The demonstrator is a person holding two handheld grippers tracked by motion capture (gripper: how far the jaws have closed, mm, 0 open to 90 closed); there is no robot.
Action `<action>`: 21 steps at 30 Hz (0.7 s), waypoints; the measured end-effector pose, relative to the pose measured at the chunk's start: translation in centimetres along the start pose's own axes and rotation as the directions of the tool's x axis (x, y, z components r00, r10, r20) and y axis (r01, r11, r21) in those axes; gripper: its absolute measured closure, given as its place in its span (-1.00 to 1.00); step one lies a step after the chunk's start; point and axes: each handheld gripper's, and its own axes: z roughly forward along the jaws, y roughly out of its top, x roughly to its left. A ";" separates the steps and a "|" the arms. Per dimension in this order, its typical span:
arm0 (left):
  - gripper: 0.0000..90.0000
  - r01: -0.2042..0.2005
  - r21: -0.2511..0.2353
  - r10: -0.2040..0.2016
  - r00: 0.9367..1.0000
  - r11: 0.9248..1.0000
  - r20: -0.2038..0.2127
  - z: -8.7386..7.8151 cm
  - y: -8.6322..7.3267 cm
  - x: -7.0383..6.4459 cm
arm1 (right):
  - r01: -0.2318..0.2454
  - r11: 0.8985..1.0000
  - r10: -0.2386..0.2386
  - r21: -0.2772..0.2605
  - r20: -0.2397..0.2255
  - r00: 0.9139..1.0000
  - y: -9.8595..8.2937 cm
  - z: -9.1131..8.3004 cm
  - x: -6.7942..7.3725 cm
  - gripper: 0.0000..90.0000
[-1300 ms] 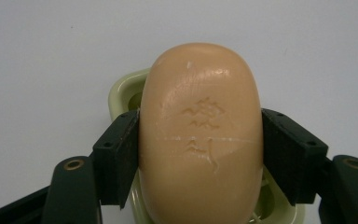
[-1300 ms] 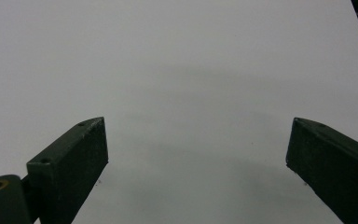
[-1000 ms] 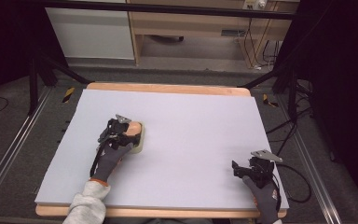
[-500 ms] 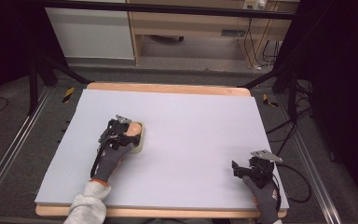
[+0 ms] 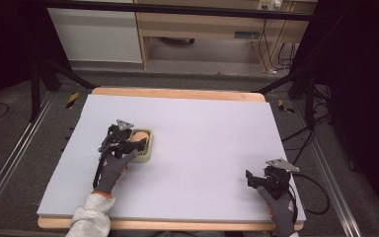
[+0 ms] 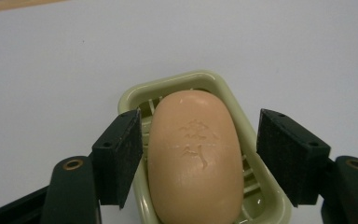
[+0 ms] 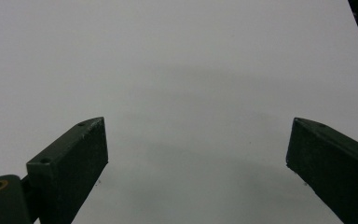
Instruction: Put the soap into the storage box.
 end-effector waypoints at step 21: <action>-0.51 -0.026 -0.105 0.030 0.999 0.994 0.035 -4.3 -2.6 0.1 | -0.005 1.000 0.005 -0.006 0.020 1.000 -0.1 -0.2 -0.2 -0.87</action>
